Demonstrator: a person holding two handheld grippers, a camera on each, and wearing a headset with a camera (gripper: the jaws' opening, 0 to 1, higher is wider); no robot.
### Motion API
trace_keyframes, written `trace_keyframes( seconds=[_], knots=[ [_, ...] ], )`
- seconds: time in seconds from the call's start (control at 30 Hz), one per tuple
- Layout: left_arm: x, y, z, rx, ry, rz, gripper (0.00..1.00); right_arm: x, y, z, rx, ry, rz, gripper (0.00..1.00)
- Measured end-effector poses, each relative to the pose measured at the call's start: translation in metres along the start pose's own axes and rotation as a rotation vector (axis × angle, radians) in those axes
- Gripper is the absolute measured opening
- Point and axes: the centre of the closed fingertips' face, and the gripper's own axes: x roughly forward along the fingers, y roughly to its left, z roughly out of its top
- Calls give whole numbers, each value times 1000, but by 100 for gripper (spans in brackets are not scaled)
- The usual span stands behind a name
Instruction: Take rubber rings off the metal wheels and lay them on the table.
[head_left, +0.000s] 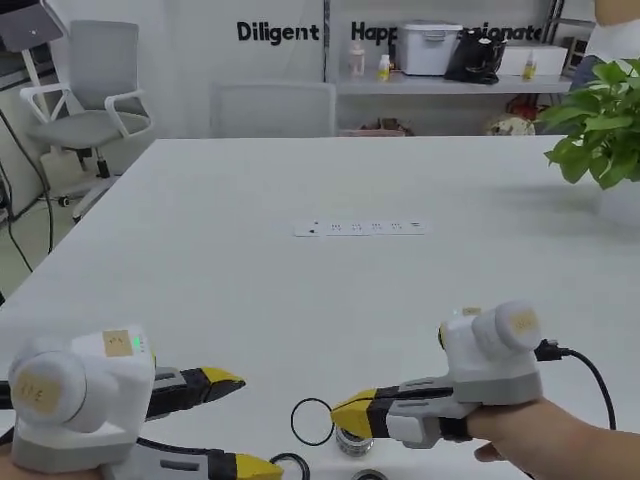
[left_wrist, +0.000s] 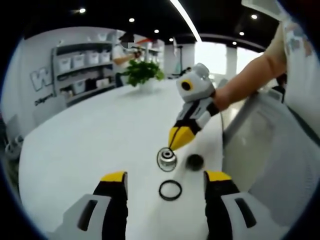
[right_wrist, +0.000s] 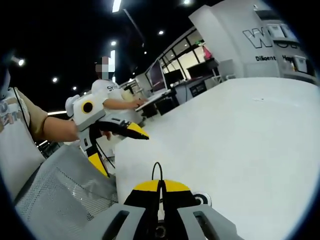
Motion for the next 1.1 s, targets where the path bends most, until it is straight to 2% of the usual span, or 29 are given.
trace_keyframes(
  seconds=[0.27, 0.6, 0.8, 1.1],
  knots=[
    [-11, 4, -11, -15, 8, 27, 68, 16, 9, -8, -4, 37, 29, 0],
    [-18, 6, -18, -36, 14, 46, 69, 30, 15, -23, 19, 91, 45, 0],
    [-20, 7, -22, -39, 22, 50, 70, 35, 11, -33, 38, 124, 30, 0],
    [-22, 6, -23, -40, 28, 52, 69, 37, 7, -39, 54, 144, 14, 0]
  ],
)
